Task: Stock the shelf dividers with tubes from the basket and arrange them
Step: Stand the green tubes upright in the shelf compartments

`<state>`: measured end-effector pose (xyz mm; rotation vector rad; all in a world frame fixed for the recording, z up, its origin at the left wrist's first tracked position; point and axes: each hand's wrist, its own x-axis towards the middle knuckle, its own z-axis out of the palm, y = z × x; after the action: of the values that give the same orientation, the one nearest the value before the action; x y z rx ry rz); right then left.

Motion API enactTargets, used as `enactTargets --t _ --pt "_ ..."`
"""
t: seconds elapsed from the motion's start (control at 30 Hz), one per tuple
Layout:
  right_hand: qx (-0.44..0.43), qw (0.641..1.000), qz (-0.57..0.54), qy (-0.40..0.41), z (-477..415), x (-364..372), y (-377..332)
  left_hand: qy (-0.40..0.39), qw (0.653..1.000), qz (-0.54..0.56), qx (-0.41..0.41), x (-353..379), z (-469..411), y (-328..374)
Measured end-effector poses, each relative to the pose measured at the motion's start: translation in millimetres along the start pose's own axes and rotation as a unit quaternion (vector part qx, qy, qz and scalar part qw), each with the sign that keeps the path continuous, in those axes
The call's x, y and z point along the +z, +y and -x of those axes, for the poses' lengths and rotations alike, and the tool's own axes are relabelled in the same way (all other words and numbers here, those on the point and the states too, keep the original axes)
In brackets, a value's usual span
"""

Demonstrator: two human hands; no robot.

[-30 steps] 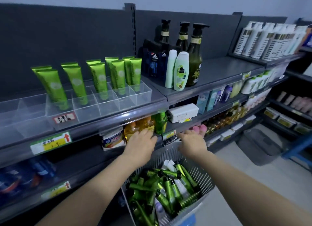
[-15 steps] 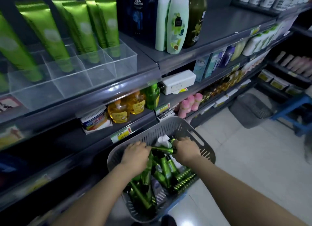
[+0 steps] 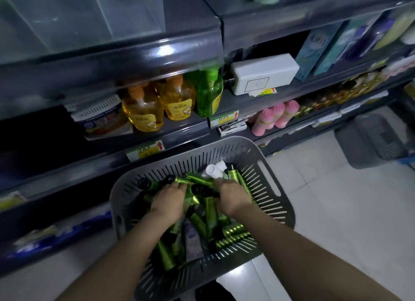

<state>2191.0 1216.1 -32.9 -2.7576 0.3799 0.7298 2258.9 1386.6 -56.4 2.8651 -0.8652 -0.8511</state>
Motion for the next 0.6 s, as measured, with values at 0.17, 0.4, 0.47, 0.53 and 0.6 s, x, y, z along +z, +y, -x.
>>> enactTargets --t 0.17,0.4,0.47,0.53,0.6 --pt "0.008 1.000 -0.013 -0.016 -22.0 14.3 1.9 0.023 0.999 0.036 -0.028 9.6 -6.1 -1.9" --pt "0.046 0.989 -0.118 -0.071 -20.8 21.9 -3.8 0.026 0.988 0.153 0.024 -5.0 18.8 -12.7" --pt "0.055 0.977 -0.198 -0.056 -17.1 16.6 -3.8 0.044 0.982 0.180 0.039 -14.2 25.1 -10.0" --pt "0.068 0.960 -0.269 -0.044 -15.1 8.9 -7.1 0.070 0.975 0.209 0.037 -26.2 30.3 -6.0" --pt "0.078 0.940 -0.330 -0.036 -12.9 6.3 -9.8 0.096 0.964 0.247 0.017 -39.8 35.9 -4.5"
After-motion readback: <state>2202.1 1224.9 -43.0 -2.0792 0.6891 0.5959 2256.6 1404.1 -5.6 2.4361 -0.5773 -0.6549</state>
